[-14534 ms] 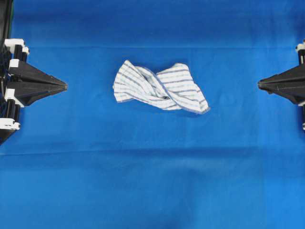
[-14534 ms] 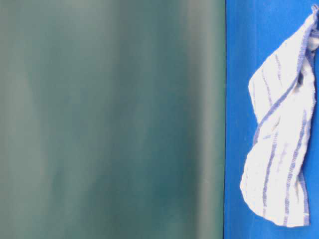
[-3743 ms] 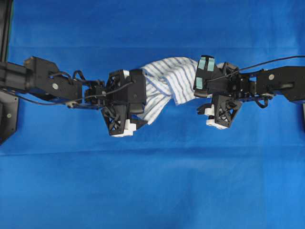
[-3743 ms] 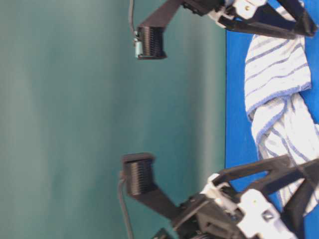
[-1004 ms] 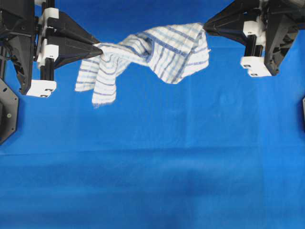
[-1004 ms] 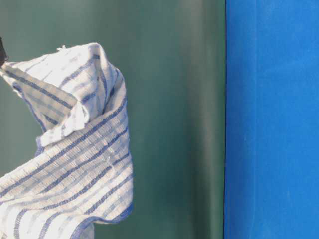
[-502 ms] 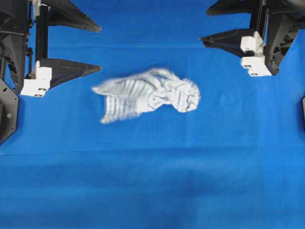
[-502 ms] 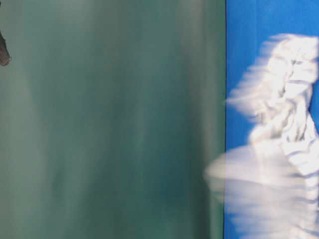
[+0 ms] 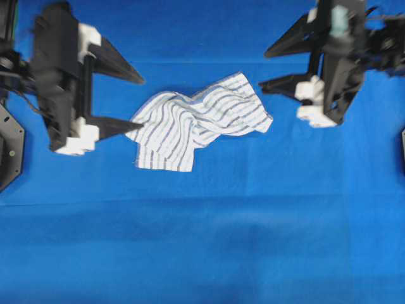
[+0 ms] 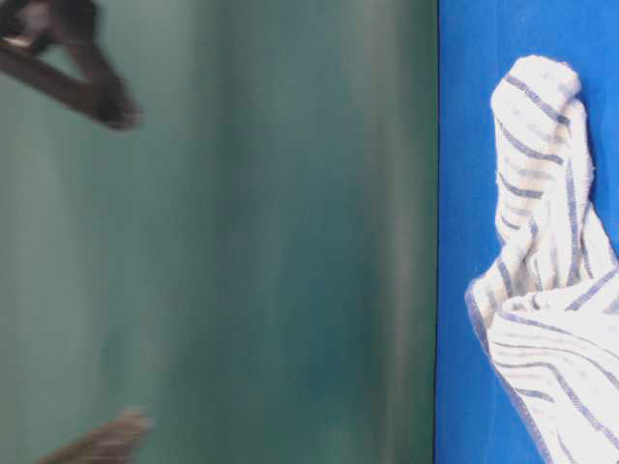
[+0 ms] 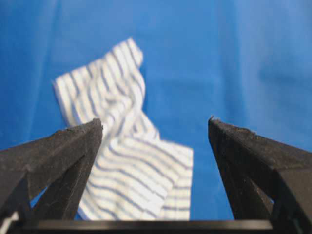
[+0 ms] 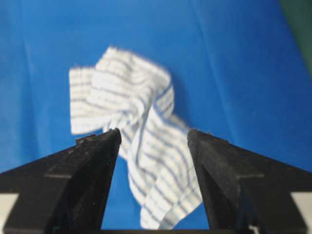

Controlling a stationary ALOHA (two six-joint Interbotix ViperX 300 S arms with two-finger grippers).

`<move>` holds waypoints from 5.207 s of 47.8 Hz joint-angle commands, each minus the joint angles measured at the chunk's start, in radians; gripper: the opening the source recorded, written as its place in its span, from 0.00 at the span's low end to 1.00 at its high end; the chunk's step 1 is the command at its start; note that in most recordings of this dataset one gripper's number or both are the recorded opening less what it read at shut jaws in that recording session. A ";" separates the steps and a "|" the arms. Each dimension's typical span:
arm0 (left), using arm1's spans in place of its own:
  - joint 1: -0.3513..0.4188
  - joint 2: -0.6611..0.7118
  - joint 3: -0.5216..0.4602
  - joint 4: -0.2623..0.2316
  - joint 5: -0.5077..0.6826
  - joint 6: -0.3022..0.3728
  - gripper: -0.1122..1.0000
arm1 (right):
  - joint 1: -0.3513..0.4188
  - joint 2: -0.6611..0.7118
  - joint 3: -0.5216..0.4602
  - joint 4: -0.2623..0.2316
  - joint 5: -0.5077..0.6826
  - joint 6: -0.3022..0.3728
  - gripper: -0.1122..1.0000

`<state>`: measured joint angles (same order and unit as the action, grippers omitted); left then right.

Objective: Lift the towel with both arms.

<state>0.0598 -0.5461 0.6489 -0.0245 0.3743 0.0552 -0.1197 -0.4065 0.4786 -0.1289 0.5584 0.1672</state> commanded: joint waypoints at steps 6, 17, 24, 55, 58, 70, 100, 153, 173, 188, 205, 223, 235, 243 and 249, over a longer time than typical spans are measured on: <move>-0.009 0.054 0.081 0.000 -0.100 -0.003 0.93 | 0.005 0.040 0.069 0.002 -0.103 0.012 0.66; -0.031 0.121 0.166 0.002 -0.218 0.002 0.93 | 0.008 0.124 0.135 0.003 -0.219 0.014 0.66; -0.034 0.184 0.215 0.000 -0.298 0.006 0.93 | 0.006 0.204 0.163 0.003 -0.299 0.012 0.66; -0.035 0.552 0.278 0.000 -0.588 -0.005 0.92 | 0.009 0.557 0.173 0.008 -0.500 0.014 0.66; -0.034 0.569 0.275 0.000 -0.588 -0.005 0.92 | 0.009 0.560 0.173 0.008 -0.502 0.012 0.66; -0.035 0.575 0.272 0.000 -0.583 0.002 0.77 | 0.009 0.558 0.175 0.003 -0.503 0.011 0.62; -0.009 0.477 0.250 -0.002 -0.505 -0.005 0.13 | 0.009 0.443 0.170 0.008 -0.425 0.014 0.11; 0.034 -0.178 -0.083 0.000 -0.064 0.005 0.13 | 0.008 -0.052 -0.227 -0.054 0.077 -0.005 0.11; 0.034 -0.179 -0.140 0.000 -0.014 0.012 0.13 | 0.008 -0.063 -0.261 -0.055 0.110 -0.009 0.11; 0.034 -0.184 -0.140 0.000 -0.009 0.032 0.13 | 0.008 -0.064 -0.259 -0.064 0.107 -0.012 0.12; 0.018 -0.186 -0.133 0.000 -0.015 0.025 0.73 | 0.008 -0.063 -0.256 -0.121 0.110 -0.002 0.68; 0.018 -0.178 -0.060 0.000 -0.026 0.026 0.91 | 0.008 -0.061 -0.179 -0.120 0.098 0.014 0.67; 0.018 -0.147 0.092 0.000 -0.132 0.015 0.91 | 0.009 -0.034 -0.023 -0.107 -0.049 0.075 0.67; 0.018 -0.115 0.184 0.000 -0.210 0.014 0.91 | 0.012 0.021 0.060 -0.107 -0.152 0.110 0.67; 0.017 -0.083 0.249 -0.002 -0.244 0.014 0.91 | 0.026 0.078 0.092 -0.106 -0.218 0.123 0.67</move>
<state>0.0798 -0.6427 0.8836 -0.0245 0.1565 0.0690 -0.1058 -0.3451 0.5706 -0.2378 0.3835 0.2869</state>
